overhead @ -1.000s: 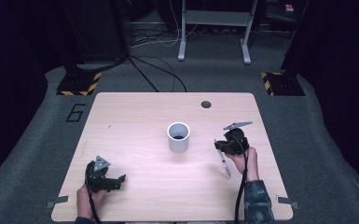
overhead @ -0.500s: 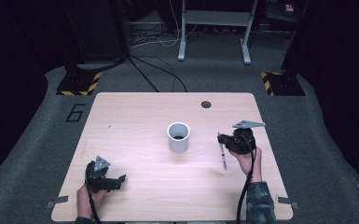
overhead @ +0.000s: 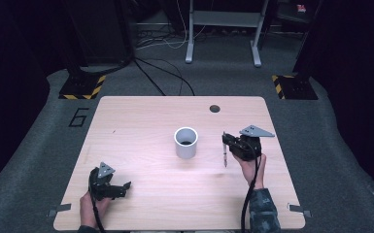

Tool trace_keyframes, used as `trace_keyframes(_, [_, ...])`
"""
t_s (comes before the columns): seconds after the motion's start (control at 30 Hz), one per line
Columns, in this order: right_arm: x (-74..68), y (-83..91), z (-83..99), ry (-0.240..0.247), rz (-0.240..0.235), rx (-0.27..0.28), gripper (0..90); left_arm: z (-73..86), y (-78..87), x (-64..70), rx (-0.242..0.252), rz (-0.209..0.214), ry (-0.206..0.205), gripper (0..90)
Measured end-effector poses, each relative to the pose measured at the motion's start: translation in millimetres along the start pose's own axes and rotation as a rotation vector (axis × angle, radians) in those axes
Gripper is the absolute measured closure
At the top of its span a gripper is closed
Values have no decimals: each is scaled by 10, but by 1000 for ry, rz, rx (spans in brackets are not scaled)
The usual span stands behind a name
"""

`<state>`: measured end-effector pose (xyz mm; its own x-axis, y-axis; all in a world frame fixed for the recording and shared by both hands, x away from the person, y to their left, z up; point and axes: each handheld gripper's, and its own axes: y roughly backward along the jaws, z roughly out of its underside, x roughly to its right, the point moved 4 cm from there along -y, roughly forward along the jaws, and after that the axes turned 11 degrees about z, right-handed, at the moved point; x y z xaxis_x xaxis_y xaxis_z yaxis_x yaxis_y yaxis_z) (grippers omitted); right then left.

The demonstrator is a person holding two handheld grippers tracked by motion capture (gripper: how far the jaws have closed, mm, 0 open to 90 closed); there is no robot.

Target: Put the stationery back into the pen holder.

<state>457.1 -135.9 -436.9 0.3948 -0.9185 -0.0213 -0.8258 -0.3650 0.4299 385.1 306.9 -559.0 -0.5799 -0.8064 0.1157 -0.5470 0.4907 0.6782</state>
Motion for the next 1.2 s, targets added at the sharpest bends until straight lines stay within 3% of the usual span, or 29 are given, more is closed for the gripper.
trace_keyframes(0.47, [-130, -47, -150, 5, -23, 46, 801, 0, -1, 0, 1, 0, 0, 19])
trace_keyframes(0.97, [-228, -61, -449, 25, -45, 94, 800, 0, -7, 8, 8, 1, 12, 19])
trace_keyframes(1.2, [-309, -62, -669, 51, -61, 127, 800, 0, -7, 8, 8, 1, 12, 19])
